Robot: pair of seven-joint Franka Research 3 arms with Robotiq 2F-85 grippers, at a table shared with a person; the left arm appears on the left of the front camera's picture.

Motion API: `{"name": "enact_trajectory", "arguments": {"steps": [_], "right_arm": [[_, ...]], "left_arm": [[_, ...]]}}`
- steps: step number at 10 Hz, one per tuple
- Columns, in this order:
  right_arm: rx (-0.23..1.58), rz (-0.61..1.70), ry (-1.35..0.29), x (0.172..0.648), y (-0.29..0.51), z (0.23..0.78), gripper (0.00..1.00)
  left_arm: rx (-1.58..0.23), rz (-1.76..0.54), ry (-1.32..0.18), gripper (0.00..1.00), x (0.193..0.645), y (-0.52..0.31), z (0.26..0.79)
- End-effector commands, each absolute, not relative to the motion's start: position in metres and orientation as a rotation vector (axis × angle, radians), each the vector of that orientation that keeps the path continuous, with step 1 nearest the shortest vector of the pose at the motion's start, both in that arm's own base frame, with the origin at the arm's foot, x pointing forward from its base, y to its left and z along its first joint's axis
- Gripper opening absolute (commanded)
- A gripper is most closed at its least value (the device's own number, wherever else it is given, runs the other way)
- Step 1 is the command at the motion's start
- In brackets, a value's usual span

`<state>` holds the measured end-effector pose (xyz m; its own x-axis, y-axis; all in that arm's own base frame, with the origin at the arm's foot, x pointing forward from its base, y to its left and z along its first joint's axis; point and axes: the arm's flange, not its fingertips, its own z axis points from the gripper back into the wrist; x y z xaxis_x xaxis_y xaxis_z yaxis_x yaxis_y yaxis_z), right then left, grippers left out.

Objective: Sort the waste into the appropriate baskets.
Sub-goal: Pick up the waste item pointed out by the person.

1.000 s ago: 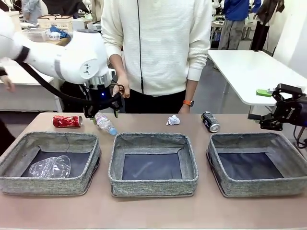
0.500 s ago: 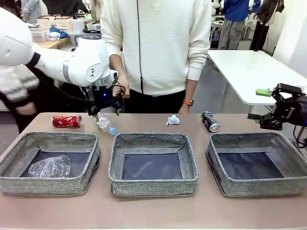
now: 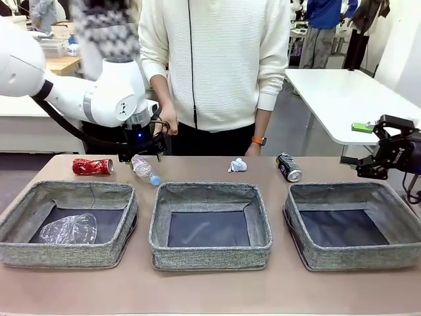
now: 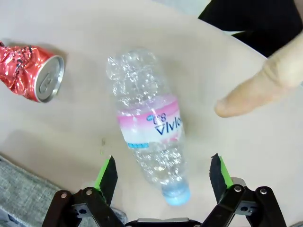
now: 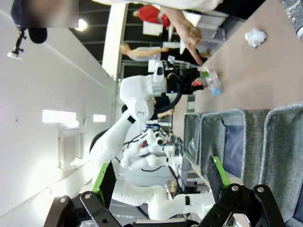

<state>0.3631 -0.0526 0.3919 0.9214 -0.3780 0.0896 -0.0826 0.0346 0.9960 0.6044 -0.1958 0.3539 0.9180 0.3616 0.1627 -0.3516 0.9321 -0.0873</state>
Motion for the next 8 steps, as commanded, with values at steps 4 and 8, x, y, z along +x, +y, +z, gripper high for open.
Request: {"name": "enact_trajectory", "arguments": {"steps": [4,8], "right_arm": [[1.545,-0.256,-0.366,0.363,-0.052,0.397,1.0],[1.545,-0.256,-0.366,0.363,-0.052,0.397,1.0]], "left_arm": [[-0.04,0.379,-0.223,1.0,0.598,-0.183,0.326],[-0.045,0.392,-0.225,1.0,0.597,-0.177,0.316]]}}
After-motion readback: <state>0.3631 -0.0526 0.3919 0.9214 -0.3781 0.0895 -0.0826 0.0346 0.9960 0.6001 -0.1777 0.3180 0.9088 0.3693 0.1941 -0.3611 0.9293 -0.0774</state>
